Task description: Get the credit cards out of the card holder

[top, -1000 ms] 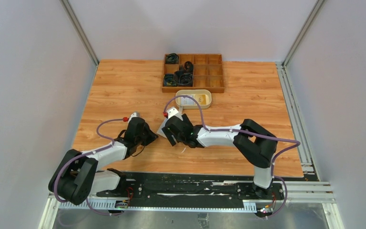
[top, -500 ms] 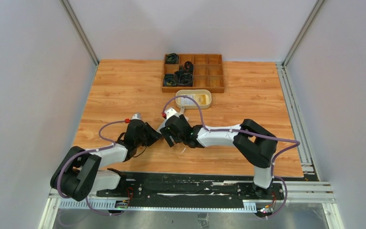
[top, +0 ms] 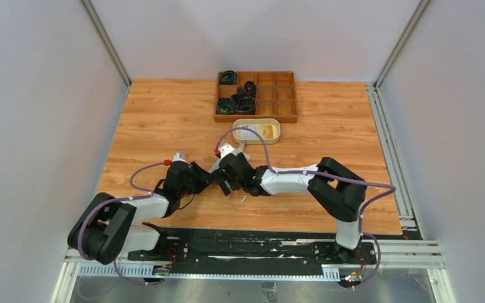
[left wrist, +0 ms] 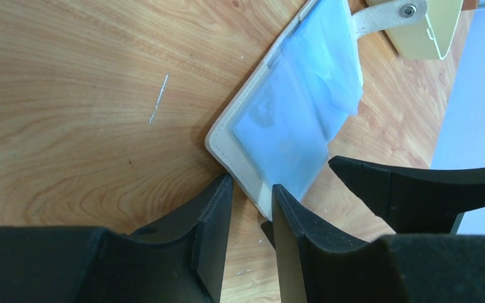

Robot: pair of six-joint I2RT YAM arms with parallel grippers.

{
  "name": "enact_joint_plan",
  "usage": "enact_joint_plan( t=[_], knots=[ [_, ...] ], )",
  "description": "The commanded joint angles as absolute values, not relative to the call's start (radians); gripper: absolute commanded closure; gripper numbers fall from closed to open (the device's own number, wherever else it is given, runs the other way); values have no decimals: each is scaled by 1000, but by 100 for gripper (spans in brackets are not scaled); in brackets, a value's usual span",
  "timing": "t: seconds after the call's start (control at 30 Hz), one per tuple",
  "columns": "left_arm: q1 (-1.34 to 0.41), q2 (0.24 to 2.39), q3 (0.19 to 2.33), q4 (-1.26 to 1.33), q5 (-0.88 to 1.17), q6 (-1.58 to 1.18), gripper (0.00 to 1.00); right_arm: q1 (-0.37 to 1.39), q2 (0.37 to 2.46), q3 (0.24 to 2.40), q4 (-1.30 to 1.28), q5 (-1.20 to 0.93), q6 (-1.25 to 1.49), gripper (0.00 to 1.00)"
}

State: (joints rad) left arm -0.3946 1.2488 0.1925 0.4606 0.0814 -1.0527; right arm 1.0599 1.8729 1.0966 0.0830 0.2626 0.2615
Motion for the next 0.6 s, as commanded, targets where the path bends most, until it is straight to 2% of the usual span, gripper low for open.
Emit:
enact_joint_plan(
  t=[0.0, 0.33, 0.47, 0.57],
  knots=[
    [-390, 1300, 169, 542, 53, -1091, 60, 1052, 1886, 1072, 82, 265, 268, 15],
    [-390, 1301, 168, 555, 3, -1110, 62, 1052, 1891, 1074, 84, 252, 266, 15],
    [-390, 1290, 157, 554, -40, -1125, 68, 1052, 1892, 1074, 87, 247, 268, 15],
    [-390, 1280, 154, 559, -65, -1124, 68, 1052, 1894, 1074, 89, 243, 268, 15]
  ],
)
